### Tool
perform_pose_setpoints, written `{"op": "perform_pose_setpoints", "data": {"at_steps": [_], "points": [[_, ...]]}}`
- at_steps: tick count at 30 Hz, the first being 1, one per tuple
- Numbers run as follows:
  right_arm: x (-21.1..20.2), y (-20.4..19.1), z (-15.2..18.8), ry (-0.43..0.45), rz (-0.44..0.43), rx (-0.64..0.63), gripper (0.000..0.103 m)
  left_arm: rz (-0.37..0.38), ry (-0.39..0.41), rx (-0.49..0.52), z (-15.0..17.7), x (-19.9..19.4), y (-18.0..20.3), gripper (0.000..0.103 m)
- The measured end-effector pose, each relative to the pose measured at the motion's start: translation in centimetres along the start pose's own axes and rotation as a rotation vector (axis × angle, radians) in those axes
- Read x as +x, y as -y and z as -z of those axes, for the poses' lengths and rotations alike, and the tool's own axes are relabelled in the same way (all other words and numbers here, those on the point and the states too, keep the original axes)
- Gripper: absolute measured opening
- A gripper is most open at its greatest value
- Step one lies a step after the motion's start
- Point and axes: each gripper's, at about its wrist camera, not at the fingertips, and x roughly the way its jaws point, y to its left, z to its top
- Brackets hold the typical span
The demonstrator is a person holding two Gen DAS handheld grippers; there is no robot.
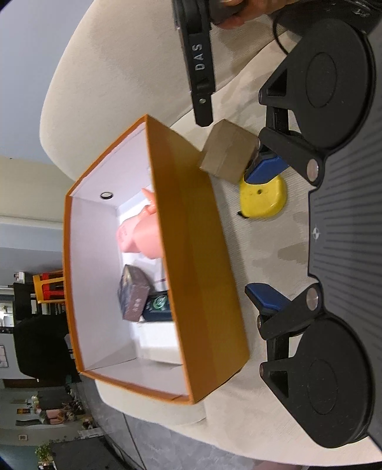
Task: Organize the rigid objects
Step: 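Withdraw both tools toward the yellow tape measure and brown cube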
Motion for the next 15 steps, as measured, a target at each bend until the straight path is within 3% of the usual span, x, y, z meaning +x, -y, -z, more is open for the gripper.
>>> {"op": "perform_pose_setpoints", "data": {"at_steps": [8, 15], "points": [[1.2, -0.3, 0.4, -0.032, -0.011, -0.016, 0.063, 0.069, -0.044, 0.056, 0.8, 2.4, 1.4, 0.09], [1.5, -0.3, 0.3, -0.034, -0.048, 0.0, 0.064, 0.078, -0.057, 0.116, 1.2, 4.5, 2.8, 0.09]]}}
